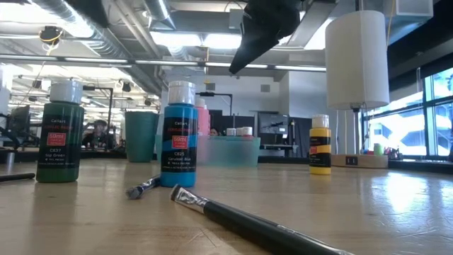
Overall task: Pick & Place Paint Supplies
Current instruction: Put the small green paint bottle into the green bin
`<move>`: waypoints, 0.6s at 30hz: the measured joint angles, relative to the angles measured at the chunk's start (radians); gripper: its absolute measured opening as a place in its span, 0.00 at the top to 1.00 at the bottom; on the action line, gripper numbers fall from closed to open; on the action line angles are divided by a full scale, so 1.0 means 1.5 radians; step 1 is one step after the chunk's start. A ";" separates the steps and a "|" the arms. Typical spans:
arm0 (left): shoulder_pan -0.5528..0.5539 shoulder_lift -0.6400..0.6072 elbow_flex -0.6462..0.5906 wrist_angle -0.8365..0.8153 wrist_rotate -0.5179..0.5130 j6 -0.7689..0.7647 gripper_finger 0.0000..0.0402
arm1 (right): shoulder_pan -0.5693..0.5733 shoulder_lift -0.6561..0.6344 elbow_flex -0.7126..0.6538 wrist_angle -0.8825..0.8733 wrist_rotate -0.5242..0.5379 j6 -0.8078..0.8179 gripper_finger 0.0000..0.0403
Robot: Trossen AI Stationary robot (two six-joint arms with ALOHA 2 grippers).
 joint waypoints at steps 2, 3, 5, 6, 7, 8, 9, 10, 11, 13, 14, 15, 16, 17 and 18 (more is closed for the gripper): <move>0.000 0.004 -0.019 0.015 0.014 -0.019 0.32 | 0.000 0.000 0.000 0.000 0.001 0.000 0.67; -0.001 0.009 -0.027 0.017 0.021 -0.027 0.32 | 0.000 0.000 0.000 0.000 0.001 0.000 0.67; -0.002 0.019 -0.040 0.015 0.028 -0.046 0.33 | 0.000 0.000 0.000 0.000 0.001 0.000 0.67; -0.002 0.023 -0.045 0.018 0.032 -0.056 0.33 | 0.000 0.000 0.000 0.000 0.001 0.001 0.67; -0.002 0.028 -0.049 0.020 0.043 -0.061 0.33 | 0.000 0.000 0.000 0.000 0.001 0.001 0.67; -0.001 0.032 -0.055 0.026 0.057 -0.062 0.33 | 0.000 0.000 0.000 0.000 0.001 0.001 0.67; -0.001 0.037 -0.061 0.036 0.073 -0.058 0.33 | 0.000 0.000 0.000 0.000 0.001 0.002 0.67; 0.000 0.041 -0.067 0.051 0.090 -0.051 0.33 | 0.000 0.000 0.000 0.000 0.001 0.002 0.67; 0.000 0.047 -0.070 0.063 0.110 -0.045 0.32 | 0.000 0.000 0.000 -0.001 0.001 0.002 0.67; -0.001 0.061 -0.073 0.074 0.145 -0.041 0.33 | 0.000 0.000 0.000 -0.001 0.001 0.002 0.67; -0.001 0.069 -0.073 0.081 0.158 -0.040 0.33 | 0.000 0.000 0.000 -0.001 0.001 0.002 0.67; -0.001 0.076 -0.073 0.088 0.165 -0.040 0.33 | 0.000 0.000 0.000 -0.001 0.001 0.002 0.67; -0.001 0.083 -0.073 0.088 0.166 -0.040 0.33 | 0.000 0.000 0.000 -0.001 0.001 0.002 0.67; -0.001 0.090 -0.073 0.086 0.167 -0.041 0.33 | 0.000 0.000 0.000 -0.001 0.001 0.002 0.67; -0.001 0.098 -0.073 0.086 0.167 -0.044 0.33 | 0.000 0.000 0.000 -0.001 0.001 0.002 0.67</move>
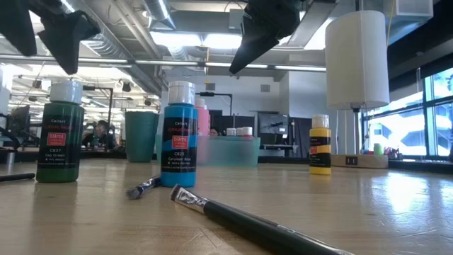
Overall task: Pick & Place Paint Supplies
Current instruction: Put the small green paint bottle into the green bin
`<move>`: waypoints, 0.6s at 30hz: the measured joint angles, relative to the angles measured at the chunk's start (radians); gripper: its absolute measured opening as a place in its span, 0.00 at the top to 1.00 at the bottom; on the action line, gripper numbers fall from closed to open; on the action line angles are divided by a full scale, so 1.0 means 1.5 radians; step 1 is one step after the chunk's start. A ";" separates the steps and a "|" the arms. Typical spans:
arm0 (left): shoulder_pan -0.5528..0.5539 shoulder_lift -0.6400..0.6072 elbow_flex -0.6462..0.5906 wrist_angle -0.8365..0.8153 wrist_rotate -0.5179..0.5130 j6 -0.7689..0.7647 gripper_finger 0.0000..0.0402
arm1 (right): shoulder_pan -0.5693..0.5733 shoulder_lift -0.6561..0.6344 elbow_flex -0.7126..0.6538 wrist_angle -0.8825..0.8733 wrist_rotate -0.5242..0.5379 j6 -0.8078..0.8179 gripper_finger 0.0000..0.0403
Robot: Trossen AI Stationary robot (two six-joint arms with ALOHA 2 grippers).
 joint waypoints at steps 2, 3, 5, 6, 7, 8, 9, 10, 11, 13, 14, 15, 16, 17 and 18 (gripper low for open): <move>0.001 0.017 0.000 0.000 0.000 -0.010 0.33 | 0.000 0.000 0.000 0.000 0.000 0.000 0.67; 0.001 0.025 0.000 0.000 0.000 -0.015 0.32 | 0.000 0.000 0.000 0.000 0.000 0.000 0.67; 0.005 0.042 0.000 0.000 0.002 -0.015 0.33 | 0.000 0.000 0.000 0.000 0.000 0.000 0.67; 0.005 0.050 0.000 0.000 0.005 -0.015 0.33 | 0.000 0.000 0.000 0.000 0.000 0.000 0.67; 0.007 0.056 0.000 0.000 0.011 -0.015 0.33 | 0.000 0.000 0.000 0.000 0.000 0.000 0.67; 0.009 0.061 0.000 0.000 0.016 -0.014 0.33 | 0.000 0.000 0.000 0.000 0.000 0.000 0.67; 0.011 0.067 0.000 0.000 0.022 -0.014 0.33 | 0.000 0.000 0.000 0.000 0.000 0.000 0.67; 0.013 0.073 0.000 0.000 0.030 -0.014 0.33 | 0.000 0.000 0.000 0.000 0.000 0.000 0.67; 0.014 0.076 0.000 0.001 0.034 -0.015 0.33 | 0.000 0.000 0.000 0.000 0.000 0.000 0.67; 0.014 0.082 0.000 0.015 0.036 -0.014 0.32 | 0.000 0.000 0.000 0.000 0.000 0.000 0.67; 0.013 0.085 0.000 0.025 0.036 -0.009 0.33 | 0.000 0.000 0.000 0.000 0.000 0.000 0.67; 0.013 0.087 0.000 0.033 0.037 -0.004 0.33 | 0.000 0.000 0.000 0.000 0.000 0.000 0.67; 0.014 0.090 0.000 0.040 0.036 0.002 0.33 | 0.000 0.000 0.000 0.000 0.000 0.000 0.67; 0.014 0.091 0.000 0.045 0.036 0.004 0.33 | 0.000 0.000 0.000 0.000 0.000 0.000 0.67; 0.014 0.093 0.000 0.045 0.035 0.004 0.33 | 0.000 0.000 0.000 0.000 0.000 0.000 0.67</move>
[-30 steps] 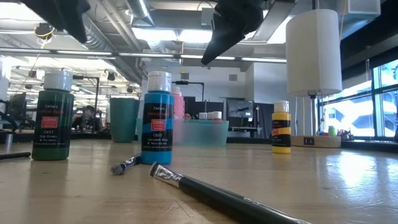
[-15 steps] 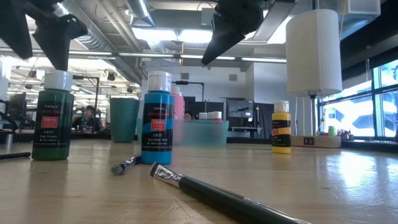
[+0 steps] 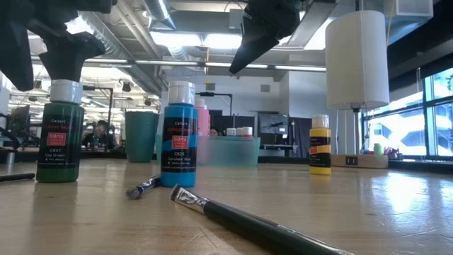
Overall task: Pick & Place Paint Supplies
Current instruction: Put the small green paint bottle into the green bin
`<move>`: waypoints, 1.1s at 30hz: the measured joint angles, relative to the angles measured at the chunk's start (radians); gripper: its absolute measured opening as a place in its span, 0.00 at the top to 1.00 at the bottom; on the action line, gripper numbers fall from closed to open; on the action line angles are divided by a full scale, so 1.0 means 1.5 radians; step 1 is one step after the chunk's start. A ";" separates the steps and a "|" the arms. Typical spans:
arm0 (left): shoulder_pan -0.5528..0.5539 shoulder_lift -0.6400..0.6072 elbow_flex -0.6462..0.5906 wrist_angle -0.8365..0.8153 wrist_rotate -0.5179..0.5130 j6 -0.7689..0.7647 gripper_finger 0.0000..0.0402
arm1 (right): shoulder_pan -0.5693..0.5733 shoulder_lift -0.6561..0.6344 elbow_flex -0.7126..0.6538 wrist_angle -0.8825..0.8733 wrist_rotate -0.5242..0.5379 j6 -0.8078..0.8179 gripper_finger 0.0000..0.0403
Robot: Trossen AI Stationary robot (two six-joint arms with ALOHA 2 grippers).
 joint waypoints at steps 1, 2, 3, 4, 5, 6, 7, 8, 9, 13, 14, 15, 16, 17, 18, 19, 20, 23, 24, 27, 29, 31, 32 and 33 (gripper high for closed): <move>0.000 0.002 0.000 -0.001 0.000 -0.003 0.33 | 0.000 0.000 0.000 0.000 0.000 0.000 0.67; 0.000 0.005 0.000 -0.001 0.000 -0.008 0.33 | 0.000 0.000 0.000 0.000 0.000 0.001 0.67; 0.000 0.007 0.000 -0.001 0.000 -0.013 0.33 | 0.000 0.000 0.000 0.000 0.000 0.003 0.67; 0.000 0.009 0.000 -0.001 0.000 -0.018 0.32 | 0.000 0.000 0.000 0.000 0.000 0.003 0.67; 0.000 0.010 0.000 -0.001 0.000 -0.021 0.32 | 0.000 0.000 0.000 0.000 0.000 0.004 0.67; 0.000 0.011 0.000 -0.001 0.000 -0.022 0.33 | 0.000 0.000 0.000 0.000 0.000 0.005 0.67; 0.000 0.013 0.000 0.000 0.000 -0.022 0.33 | 0.000 0.000 0.000 0.000 0.000 0.005 0.67; 0.000 0.014 0.000 0.001 0.000 -0.021 0.33 | 0.000 0.000 0.000 0.000 0.000 0.005 0.67; 0.000 0.015 0.000 0.001 -0.002 -0.020 0.33 | 0.000 0.000 0.000 0.000 0.000 0.005 0.67; 0.000 0.015 0.000 0.001 -0.007 -0.021 0.33 | 0.000 0.000 0.000 0.001 0.000 0.005 0.67; 0.000 0.015 0.000 0.001 -0.009 -0.022 0.33 | 0.000 0.000 0.000 0.002 0.000 0.005 0.67; 0.000 0.015 0.000 0.001 -0.011 -0.022 0.33 | 0.000 0.000 0.000 0.003 0.000 0.005 0.67; 0.000 0.015 0.000 0.001 -0.011 -0.023 0.33 | 0.000 0.000 0.000 0.003 0.000 0.005 0.67; 0.000 0.015 0.000 0.002 -0.011 -0.023 0.33 | 0.000 0.000 0.000 0.004 0.000 0.005 0.67; 0.000 0.018 -0.001 0.006 -0.011 -0.023 0.33 | 0.000 0.000 0.000 0.005 0.000 0.005 0.67; 0.000 0.019 -0.006 0.016 -0.011 -0.023 0.33 | 0.000 0.000 0.000 0.006 0.000 0.005 0.67; 0.000 0.020 -0.014 0.026 -0.011 -0.022 0.33 | 0.000 0.000 0.000 0.005 0.000 0.005 0.67; 0.005 0.019 -0.040 0.068 -0.004 -0.013 0.33 | 0.000 0.000 0.000 0.006 0.000 0.005 0.67; 0.007 0.016 -0.046 0.078 -0.004 -0.008 0.34 | 0.000 0.000 0.000 0.006 0.000 0.005 0.67; 0.010 0.013 -0.051 0.098 -0.005 0.011 0.34 | 0.000 0.000 0.000 0.008 0.000 0.005 0.67; 0.010 0.013 -0.052 0.099 -0.005 0.020 0.34 | 0.000 0.000 0.000 0.009 0.000 0.005 0.67; 0.012 0.013 -0.052 0.101 -0.005 0.023 0.34 | 0.000 0.000 0.000 0.009 0.000 0.005 0.67; 0.013 0.013 -0.052 0.101 -0.005 0.023 0.34 | 0.000 0.000 0.000 0.010 0.000 0.005 0.67; 0.013 0.013 -0.052 0.101 -0.005 0.023 0.34 | 0.000 0.000 0.000 0.010 0.000 0.005 0.67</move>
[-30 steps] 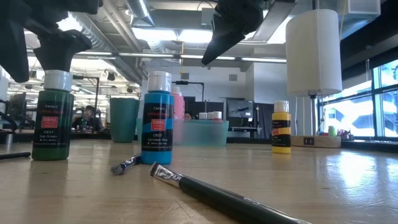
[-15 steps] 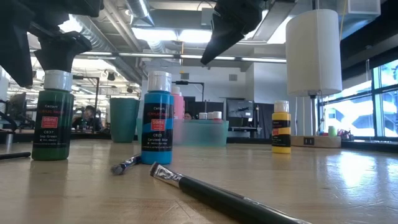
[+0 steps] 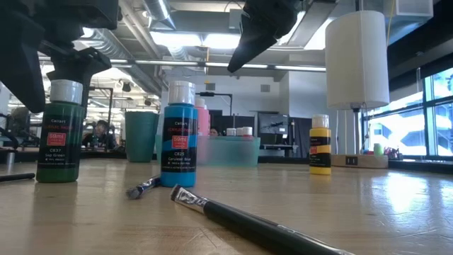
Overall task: Pick & Place Paint Supplies
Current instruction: Put the small green paint bottle into the green bin
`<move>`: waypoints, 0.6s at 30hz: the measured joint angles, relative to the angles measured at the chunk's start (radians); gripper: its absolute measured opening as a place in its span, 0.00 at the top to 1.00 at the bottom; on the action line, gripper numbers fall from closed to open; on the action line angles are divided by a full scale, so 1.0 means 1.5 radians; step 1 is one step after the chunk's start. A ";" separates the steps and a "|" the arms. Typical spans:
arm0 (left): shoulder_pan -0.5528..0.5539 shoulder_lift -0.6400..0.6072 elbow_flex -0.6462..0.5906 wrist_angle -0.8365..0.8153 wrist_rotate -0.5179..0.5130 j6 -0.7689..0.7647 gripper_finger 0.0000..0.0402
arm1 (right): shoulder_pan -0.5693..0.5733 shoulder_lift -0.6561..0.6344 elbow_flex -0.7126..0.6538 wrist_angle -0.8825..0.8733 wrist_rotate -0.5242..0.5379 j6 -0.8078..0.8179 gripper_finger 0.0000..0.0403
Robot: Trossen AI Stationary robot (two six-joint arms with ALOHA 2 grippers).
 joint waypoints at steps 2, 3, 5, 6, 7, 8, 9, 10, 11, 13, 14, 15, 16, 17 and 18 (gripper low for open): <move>0.000 0.000 0.000 0.002 -0.001 0.001 0.34 | 0.000 0.000 0.000 0.000 0.000 0.000 0.67; 0.000 0.000 0.000 0.004 -0.002 0.001 0.34 | 0.000 0.000 0.000 0.000 0.000 0.000 0.67; 0.000 0.000 -0.011 0.023 -0.003 0.001 0.34 | 0.000 0.000 0.000 0.000 0.000 0.000 0.67; 0.002 0.000 -0.021 0.037 -0.001 0.000 0.34 | 0.000 0.000 0.000 0.000 0.000 0.000 0.67; 0.005 -0.001 -0.033 0.052 0.008 -0.004 0.34 | 0.000 0.000 0.000 -0.001 0.000 0.000 0.67; 0.008 -0.003 -0.043 0.066 0.016 -0.007 0.34 | 0.000 0.000 0.000 -0.001 0.000 0.000 0.67; 0.011 -0.005 -0.051 0.079 0.023 -0.009 0.34 | 0.000 0.000 0.000 -0.001 0.000 0.000 0.67; 0.014 -0.007 -0.056 0.088 0.026 -0.009 0.34 | 0.000 0.000 0.000 -0.001 0.000 0.000 0.67; 0.014 -0.010 -0.059 0.094 0.027 -0.007 0.34 | 0.000 0.000 0.000 -0.001 0.000 0.000 0.67; 0.014 -0.016 -0.062 0.098 0.028 0.000 0.34 | 0.000 0.000 0.000 0.001 0.000 0.000 0.67; 0.014 -0.017 -0.063 0.099 0.027 0.000 0.34 | 0.000 0.000 0.000 0.000 0.000 0.000 0.67; 0.014 -0.017 -0.065 0.100 0.027 0.000 0.34 | 0.000 0.000 0.000 0.001 0.000 0.000 0.67; 0.014 -0.017 -0.069 0.100 0.026 -0.001 0.34 | 0.000 0.000 0.000 0.001 0.000 0.000 0.67; 0.014 -0.017 -0.073 0.102 0.026 -0.004 0.34 | 0.000 0.000 0.000 0.001 0.000 0.000 0.67; 0.014 -0.018 -0.079 0.107 0.026 -0.008 0.34 | 0.000 0.000 0.000 0.001 0.000 0.000 0.67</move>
